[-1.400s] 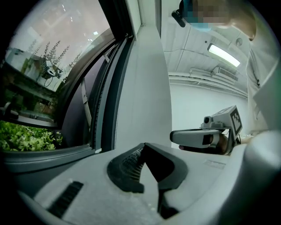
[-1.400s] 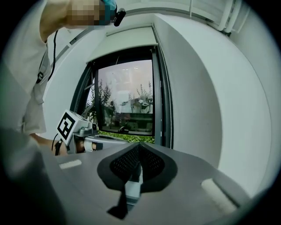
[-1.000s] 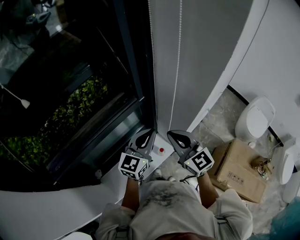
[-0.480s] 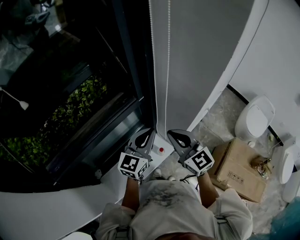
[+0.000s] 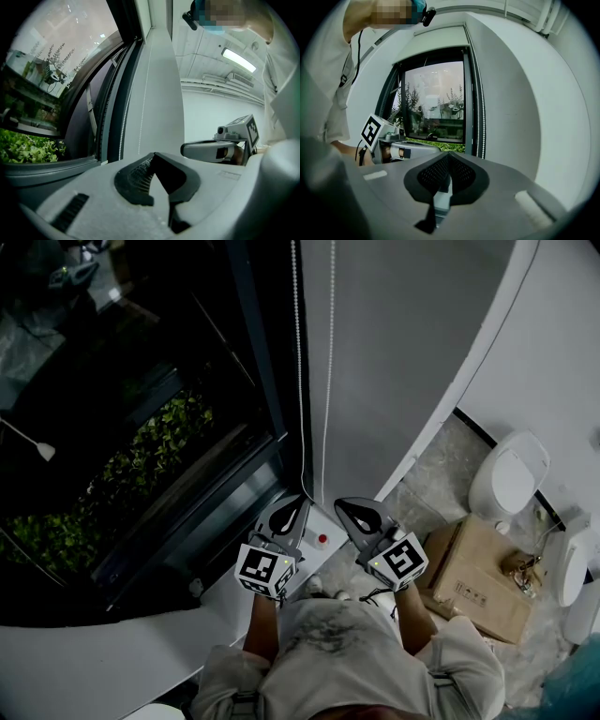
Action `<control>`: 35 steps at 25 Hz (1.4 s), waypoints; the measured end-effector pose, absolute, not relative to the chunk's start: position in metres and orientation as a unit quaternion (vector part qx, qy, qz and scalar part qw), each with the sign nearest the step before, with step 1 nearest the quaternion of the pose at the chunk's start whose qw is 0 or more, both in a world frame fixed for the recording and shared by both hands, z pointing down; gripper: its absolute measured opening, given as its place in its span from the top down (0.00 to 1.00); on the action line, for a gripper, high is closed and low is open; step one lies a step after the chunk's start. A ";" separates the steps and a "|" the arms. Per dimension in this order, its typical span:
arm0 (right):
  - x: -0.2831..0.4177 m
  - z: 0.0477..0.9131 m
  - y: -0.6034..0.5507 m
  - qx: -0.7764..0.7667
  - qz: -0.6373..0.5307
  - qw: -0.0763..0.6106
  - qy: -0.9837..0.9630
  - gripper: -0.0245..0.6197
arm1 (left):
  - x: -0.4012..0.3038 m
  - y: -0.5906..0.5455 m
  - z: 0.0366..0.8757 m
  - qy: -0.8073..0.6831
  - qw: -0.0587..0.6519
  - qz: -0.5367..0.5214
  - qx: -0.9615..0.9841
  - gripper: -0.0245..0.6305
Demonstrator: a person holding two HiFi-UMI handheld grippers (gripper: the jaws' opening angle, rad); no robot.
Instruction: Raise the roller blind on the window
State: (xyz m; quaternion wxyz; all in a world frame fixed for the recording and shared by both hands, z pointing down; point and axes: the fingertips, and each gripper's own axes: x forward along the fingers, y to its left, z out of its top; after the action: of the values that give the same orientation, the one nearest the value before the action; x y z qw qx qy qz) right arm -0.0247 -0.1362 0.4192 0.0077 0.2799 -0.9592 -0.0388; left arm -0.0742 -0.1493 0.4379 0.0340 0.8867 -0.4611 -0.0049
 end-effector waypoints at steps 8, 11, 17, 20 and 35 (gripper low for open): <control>-0.025 0.417 -0.135 0.282 -0.045 0.008 -0.958 0.95 | -0.075 -0.149 0.436 -0.459 0.032 -0.007 0.888 0.96; -0.025 0.416 -0.135 0.283 -0.051 0.015 -0.958 0.95 | -0.075 -0.149 0.435 -0.458 0.032 -0.008 0.888 0.96; -0.026 0.417 -0.135 0.291 -0.046 0.015 -0.955 0.95 | -0.076 -0.147 0.436 -0.455 0.033 -0.009 0.890 0.96; -0.028 0.414 -0.134 0.289 -0.042 0.005 -0.956 0.95 | -0.076 -0.147 0.435 -0.453 0.032 -0.011 0.891 0.96; -0.029 0.420 -0.134 0.299 -0.051 0.030 -0.953 0.95 | -0.076 -0.145 0.430 -0.449 0.026 -0.012 0.893 0.96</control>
State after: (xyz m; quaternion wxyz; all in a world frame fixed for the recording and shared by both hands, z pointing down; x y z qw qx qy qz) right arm -0.0294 -0.1337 0.4199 0.0298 0.2985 -0.9526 -0.0506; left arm -0.0757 -0.1445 0.4304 0.0264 0.8931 -0.4490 -0.0118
